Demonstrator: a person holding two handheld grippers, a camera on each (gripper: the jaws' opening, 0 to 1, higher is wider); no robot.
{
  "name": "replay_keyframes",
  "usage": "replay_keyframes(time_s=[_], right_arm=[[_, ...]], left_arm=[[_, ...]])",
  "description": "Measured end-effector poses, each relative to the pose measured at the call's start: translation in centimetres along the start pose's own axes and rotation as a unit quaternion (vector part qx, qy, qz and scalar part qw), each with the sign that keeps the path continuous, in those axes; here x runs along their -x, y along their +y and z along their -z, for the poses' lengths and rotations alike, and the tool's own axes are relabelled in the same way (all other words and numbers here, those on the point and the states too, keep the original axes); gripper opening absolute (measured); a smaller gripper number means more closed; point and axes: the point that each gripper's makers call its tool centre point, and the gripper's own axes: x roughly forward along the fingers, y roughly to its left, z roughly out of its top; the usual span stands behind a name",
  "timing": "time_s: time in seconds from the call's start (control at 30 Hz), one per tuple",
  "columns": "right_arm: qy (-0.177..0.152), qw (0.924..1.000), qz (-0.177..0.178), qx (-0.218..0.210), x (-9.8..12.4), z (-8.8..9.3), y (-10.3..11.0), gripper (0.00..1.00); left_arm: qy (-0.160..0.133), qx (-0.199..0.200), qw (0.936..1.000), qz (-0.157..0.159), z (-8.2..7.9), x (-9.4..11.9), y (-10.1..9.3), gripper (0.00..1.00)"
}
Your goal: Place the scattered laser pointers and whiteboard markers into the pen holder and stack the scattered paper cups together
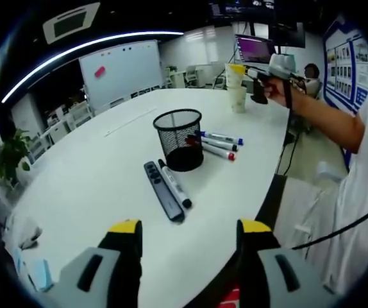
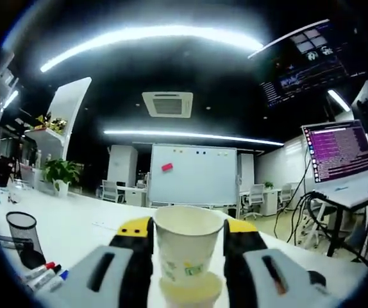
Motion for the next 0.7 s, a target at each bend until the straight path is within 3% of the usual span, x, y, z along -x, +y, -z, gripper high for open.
replay_keyframes(time_s=[0.33,0.7], right_arm=[[-0.004,0.9999,0.009,0.000,0.31,-0.28,-0.32,0.44],[0.006,0.9999,0.008,-0.001,0.56,0.58,-0.52,0.43]], left_arm=[[0.000,0.001,1.0000,-0.001,0.05,-0.02,-0.20,0.59],[0.004,0.000,1.0000,0.003,0.08,-0.22,-0.52,0.59]])
